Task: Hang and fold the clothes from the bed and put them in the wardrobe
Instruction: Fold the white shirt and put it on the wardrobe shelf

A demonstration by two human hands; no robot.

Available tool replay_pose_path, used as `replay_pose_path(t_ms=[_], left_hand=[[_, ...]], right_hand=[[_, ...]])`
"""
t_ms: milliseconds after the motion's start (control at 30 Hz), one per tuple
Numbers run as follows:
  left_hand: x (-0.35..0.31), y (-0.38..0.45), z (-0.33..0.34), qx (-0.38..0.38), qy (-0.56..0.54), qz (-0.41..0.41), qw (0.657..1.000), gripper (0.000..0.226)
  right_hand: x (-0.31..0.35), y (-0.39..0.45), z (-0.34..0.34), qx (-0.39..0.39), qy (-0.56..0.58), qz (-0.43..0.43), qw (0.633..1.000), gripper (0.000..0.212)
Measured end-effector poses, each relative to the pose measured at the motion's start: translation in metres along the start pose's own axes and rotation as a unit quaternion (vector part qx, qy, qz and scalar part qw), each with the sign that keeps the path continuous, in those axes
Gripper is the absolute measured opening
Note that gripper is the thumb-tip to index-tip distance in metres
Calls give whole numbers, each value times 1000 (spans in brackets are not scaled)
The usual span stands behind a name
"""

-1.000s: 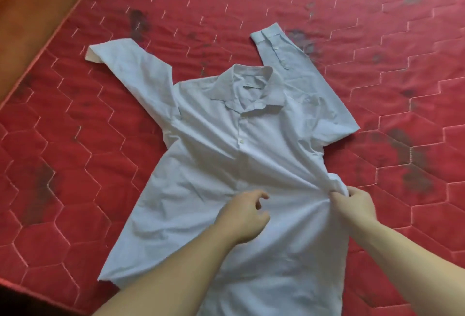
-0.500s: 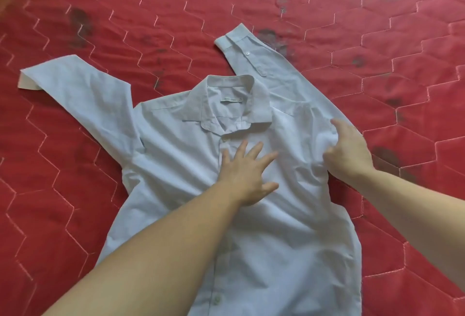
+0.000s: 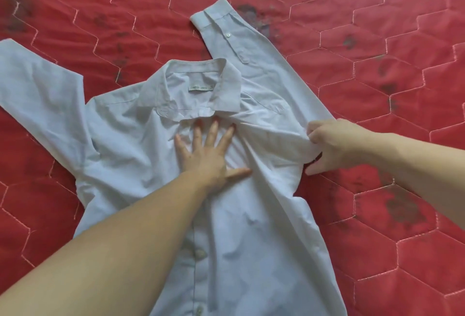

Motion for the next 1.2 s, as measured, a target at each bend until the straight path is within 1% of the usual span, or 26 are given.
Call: replay_pose_path(t_ms=[33, 67, 133, 200, 233, 300, 400, 433, 500, 567, 600, 633, 667, 700, 733, 767, 800, 833, 900, 967, 1000, 1033, 1067, 1100, 1167, 1200], left_hand=[[0, -1, -2, 5, 1, -4, 1000, 107], [-1, -1, -4, 11, -2, -8, 1000, 108], [-5, -2, -9, 28, -19, -16, 999, 109], [-8, -4, -15, 41, -27, -28, 998, 107], [-9, -6, -18, 46, -29, -36, 998, 106], [-12, -8, -22, 60, -36, -50, 996, 105], [-20, -15, -28, 85, -73, -74, 991, 94], [-25, -18, -32, 73, -97, -77, 990, 87], [-43, -26, -45, 16, -160, -59, 985, 73], [-71, -41, -61, -63, -231, -11, 971, 55], [-86, -50, -65, -73, -294, 1, 953, 45], [-100, -58, -66, -57, -382, -5, 922, 39], [-116, -66, -61, -4, -490, -38, 871, 43], [-134, -75, -52, 67, -592, -85, 798, 50], [-151, -82, -46, 122, -655, -121, 736, 56], [-167, -86, -45, 151, -684, -129, 702, 58], [-176, -84, -47, 155, -691, -122, 696, 52], [-181, -81, -50, 135, -700, -120, 691, 43], [-174, -76, -53, 53, -717, -159, 677, 28], [-158, -77, -52, -33, -709, -209, 672, 19], [-151, -78, -53, -66, -704, -219, 673, 14], [-147, -76, -54, -91, -706, -217, 668, 9], [-142, -75, -55, -112, -714, -213, 657, 8], [-137, -74, -57, -126, -728, -209, 641, 11], [-129, -73, -65, -159, -751, -202, 608, 16], [-123, -74, -68, -174, -752, -203, 602, 17]], right_hand=[[1, -2, -2, -9, -39, -18, 999, 36], [3, -6, -6, -14, -44, -28, 999, 27], [11, -17, -18, 16, 57, -13, 998, 25], [32, -33, -25, 76, 183, -11, 980, 24], [45, -43, -29, 90, 218, -27, 971, 21], [59, -62, -27, 122, 252, -42, 959, 14], [49, -84, -8, 142, 240, 5, 960, 14], [38, -90, -1, 138, 248, 30, 958, 15], [9, -103, 7, 101, 297, 101, 944, 20], [-19, -115, 7, 45, 381, 159, 910, 24], [-29, -120, 6, 24, 436, 174, 883, 27], [-33, -123, 3, 12, 507, 176, 844, 28], [-33, -122, 0, 8, 591, 168, 789, 29], [-29, -121, -3, 18, 668, 152, 728, 28], [-20, -119, -6, 38, 727, 129, 673, 26], [-11, -117, -9, 60, 755, 105, 644, 23], [-3, -115, -13, 72, 752, 80, 650, 21], [3, -115, -16, 73, 726, 55, 682, 22], [8, -117, -17, 41, 651, 26, 757, 26], [3, -121, -11, 9, 605, 38, 795, 28], [-1, -123, -8, -4, 563, 41, 825, 31], [-2, -126, -4, -5, 495, 41, 868, 33], [-1, -128, 5, 18, 419, 34, 907, 33], [0, -130, 16, 54, 349, 27, 935, 28], [0, -137, 37, 129, 221, 24, 966, 20], [-7, -140, 46, 150, 178, 30, 972, 26]])
Point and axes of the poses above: each hand's wrist, its own y-axis towards the middle knuckle, its own z-axis out of the palm, x = y × z, the point moved 9 cm from there along y, towards the middle knuckle, and after that the axes turned 5 degrees about z, right-handed, at the moved point
